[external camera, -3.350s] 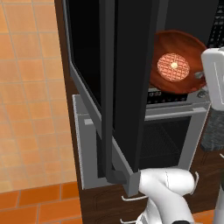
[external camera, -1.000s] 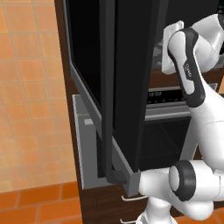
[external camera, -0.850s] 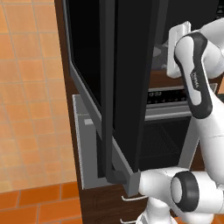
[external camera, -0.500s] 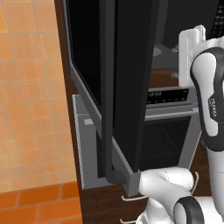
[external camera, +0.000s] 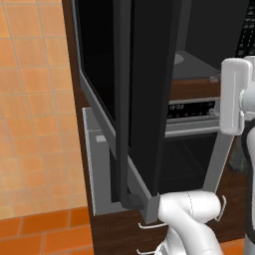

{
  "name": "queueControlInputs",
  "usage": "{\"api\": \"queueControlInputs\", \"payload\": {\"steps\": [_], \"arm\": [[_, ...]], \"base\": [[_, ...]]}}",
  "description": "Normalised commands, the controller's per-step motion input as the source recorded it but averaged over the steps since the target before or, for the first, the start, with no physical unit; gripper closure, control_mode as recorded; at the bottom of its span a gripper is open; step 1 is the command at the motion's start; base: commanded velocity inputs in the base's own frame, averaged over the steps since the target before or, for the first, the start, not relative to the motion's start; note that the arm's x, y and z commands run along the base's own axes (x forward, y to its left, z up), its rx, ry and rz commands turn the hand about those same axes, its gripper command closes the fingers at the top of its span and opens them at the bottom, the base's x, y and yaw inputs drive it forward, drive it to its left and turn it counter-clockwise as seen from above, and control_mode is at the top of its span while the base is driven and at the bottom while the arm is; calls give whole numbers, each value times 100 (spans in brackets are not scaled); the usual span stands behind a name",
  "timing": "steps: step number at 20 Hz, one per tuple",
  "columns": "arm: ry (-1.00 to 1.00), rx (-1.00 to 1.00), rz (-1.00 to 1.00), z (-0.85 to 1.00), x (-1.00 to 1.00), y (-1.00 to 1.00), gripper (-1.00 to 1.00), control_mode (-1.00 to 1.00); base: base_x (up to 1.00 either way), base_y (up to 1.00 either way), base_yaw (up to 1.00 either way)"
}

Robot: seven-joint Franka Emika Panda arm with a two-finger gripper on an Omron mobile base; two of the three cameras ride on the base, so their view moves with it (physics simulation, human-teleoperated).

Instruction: Open the microwave, place the bowl with waffle inside the microwave, then close the microwave door and turn it on.

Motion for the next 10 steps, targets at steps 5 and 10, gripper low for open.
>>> {"api": "queueControlInputs", "payload": {"steps": [5, 10], "arm": [[-18, -26, 5, -29, -100, 57, 100, -100], [1, -24, 6, -32, -42, 39, 100, -100]], "base": [[0, 0, 0], [0, 0, 0]]}}
